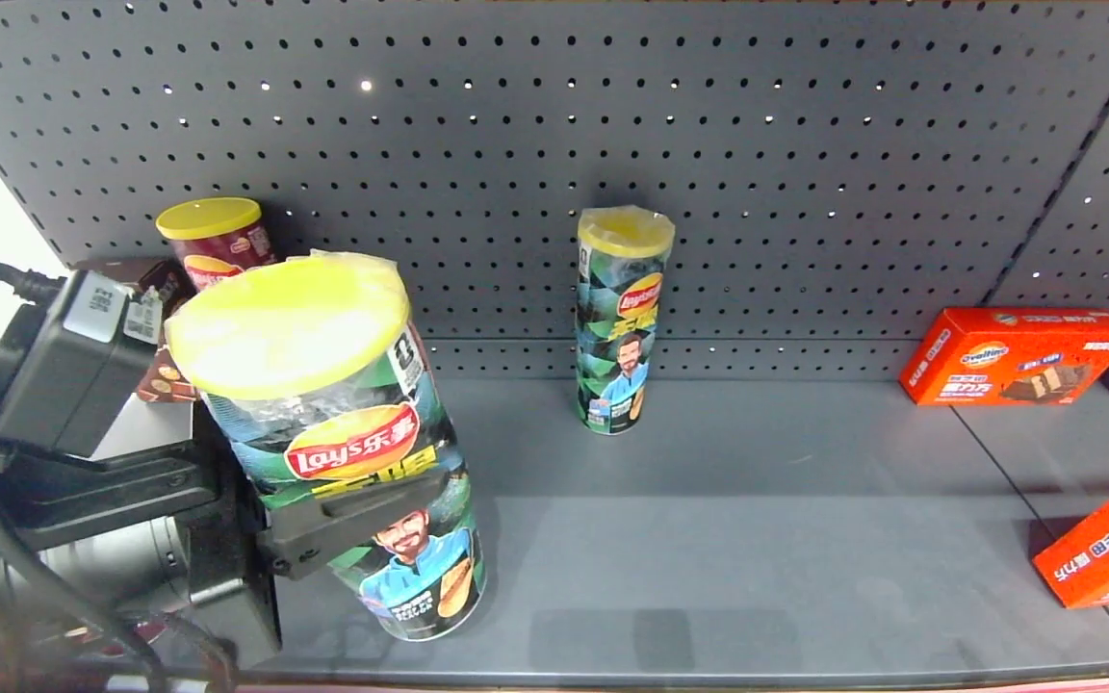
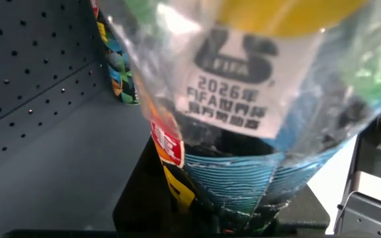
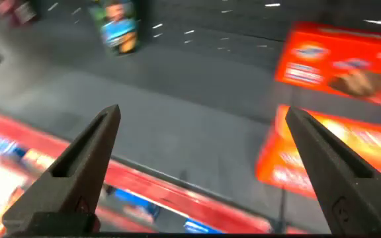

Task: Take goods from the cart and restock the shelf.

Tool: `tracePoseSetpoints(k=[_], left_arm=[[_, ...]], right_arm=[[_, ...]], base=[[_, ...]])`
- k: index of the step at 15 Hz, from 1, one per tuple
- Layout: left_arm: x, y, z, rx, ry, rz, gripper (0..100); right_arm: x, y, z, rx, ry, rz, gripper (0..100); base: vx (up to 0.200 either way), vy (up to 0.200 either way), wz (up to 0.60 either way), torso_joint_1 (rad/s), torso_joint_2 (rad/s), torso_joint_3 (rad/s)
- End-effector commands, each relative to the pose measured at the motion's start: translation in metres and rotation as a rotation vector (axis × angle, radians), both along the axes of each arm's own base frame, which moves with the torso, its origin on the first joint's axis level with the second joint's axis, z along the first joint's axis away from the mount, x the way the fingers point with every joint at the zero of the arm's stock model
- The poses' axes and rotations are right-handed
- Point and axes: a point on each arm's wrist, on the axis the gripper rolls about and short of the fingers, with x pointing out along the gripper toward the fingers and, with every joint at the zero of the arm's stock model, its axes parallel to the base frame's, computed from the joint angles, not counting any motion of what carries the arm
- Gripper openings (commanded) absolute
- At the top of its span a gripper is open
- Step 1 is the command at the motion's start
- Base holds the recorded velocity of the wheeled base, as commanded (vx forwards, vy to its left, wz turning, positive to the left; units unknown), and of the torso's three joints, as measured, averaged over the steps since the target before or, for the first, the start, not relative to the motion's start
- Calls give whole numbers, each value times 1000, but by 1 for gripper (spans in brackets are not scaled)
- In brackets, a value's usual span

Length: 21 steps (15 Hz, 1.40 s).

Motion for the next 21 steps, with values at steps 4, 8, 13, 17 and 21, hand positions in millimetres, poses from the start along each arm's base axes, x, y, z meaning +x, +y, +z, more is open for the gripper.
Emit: tracePoseSetpoints(k=[4, 8, 13, 17, 21], left_arm=[[2, -1, -1, 2, 5, -2, 0], [2, 0, -3, 5, 13, 3, 0], [3, 0, 0, -2, 6, 7, 0], [6, -2, 5, -10, -4, 8, 0], [6, -2, 3, -9, 7, 5, 0]], right_arm=[[65, 28, 21, -91, 165, 151, 100], [104, 44, 29, -83, 173, 176, 100], [184, 74, 24, -95, 74, 206, 100], [218, 92, 25, -68, -38, 502, 100], [226, 116, 23, -61, -31, 701, 100]], base=[[0, 0, 0, 0, 0, 0], [0, 0, 0, 0, 0, 0], [0, 0, 0, 0, 0, 0], [0, 0, 0, 0, 0, 0], [0, 0, 0, 0, 0, 0]])
